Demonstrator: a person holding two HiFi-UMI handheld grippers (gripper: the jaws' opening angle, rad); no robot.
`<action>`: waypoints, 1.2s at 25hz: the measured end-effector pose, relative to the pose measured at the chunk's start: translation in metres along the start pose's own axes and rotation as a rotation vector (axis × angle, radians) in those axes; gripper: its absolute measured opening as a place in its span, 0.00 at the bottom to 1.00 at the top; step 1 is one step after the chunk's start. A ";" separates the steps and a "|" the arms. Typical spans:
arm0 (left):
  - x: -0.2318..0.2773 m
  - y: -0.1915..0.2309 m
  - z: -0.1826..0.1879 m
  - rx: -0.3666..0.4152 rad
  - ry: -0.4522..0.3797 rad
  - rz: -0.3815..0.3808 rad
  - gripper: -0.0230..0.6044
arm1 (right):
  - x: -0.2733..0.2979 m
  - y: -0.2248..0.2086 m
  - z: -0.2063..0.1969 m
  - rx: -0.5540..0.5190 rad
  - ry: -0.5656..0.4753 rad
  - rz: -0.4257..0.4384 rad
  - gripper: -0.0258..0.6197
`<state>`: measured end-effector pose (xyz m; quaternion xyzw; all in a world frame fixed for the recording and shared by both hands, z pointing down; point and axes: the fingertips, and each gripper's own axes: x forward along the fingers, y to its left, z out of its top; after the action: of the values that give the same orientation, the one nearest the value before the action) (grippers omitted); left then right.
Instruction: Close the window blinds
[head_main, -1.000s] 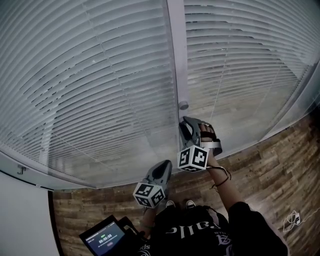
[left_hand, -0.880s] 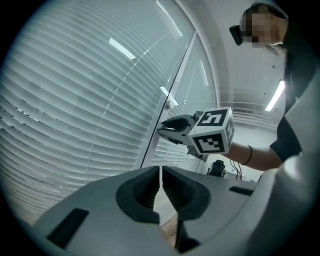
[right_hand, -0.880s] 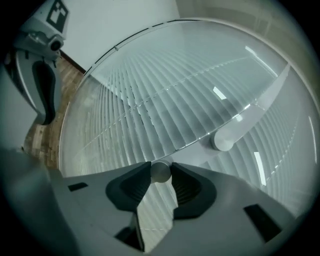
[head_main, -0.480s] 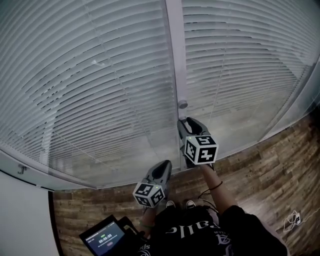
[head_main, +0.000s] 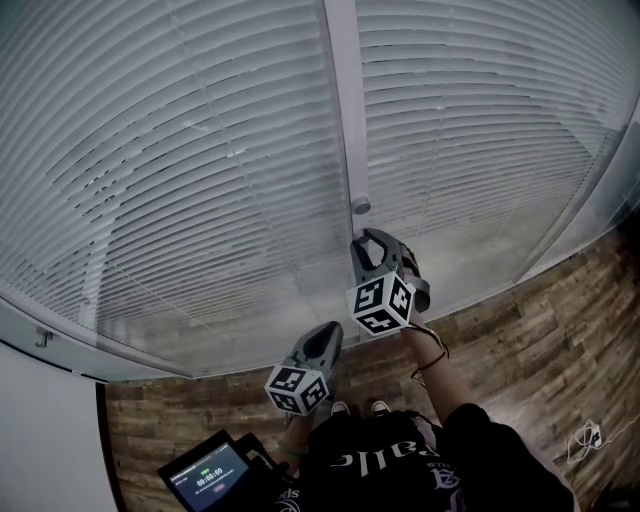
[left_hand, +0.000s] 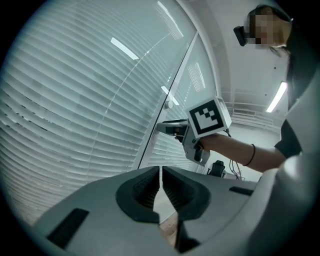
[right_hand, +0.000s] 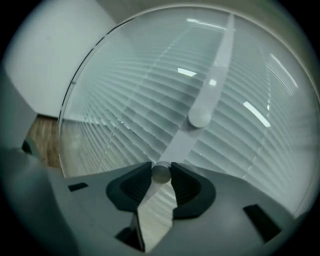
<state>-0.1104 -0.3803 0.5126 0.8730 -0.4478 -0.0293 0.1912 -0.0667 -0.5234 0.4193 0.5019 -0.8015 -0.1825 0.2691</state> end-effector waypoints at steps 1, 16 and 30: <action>-0.001 -0.001 -0.001 0.002 0.002 0.000 0.04 | 0.000 0.003 0.000 -0.088 0.005 -0.004 0.25; -0.001 -0.020 -0.012 0.017 0.024 -0.015 0.04 | -0.004 0.018 -0.005 -0.806 -0.031 0.052 0.25; -0.011 -0.056 -0.029 0.022 -0.002 0.063 0.04 | -0.085 0.040 -0.085 0.700 -0.015 0.231 0.25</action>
<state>-0.0672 -0.3325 0.5181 0.8604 -0.4756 -0.0189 0.1818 -0.0131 -0.4319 0.4874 0.4682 -0.8688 0.1307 0.0938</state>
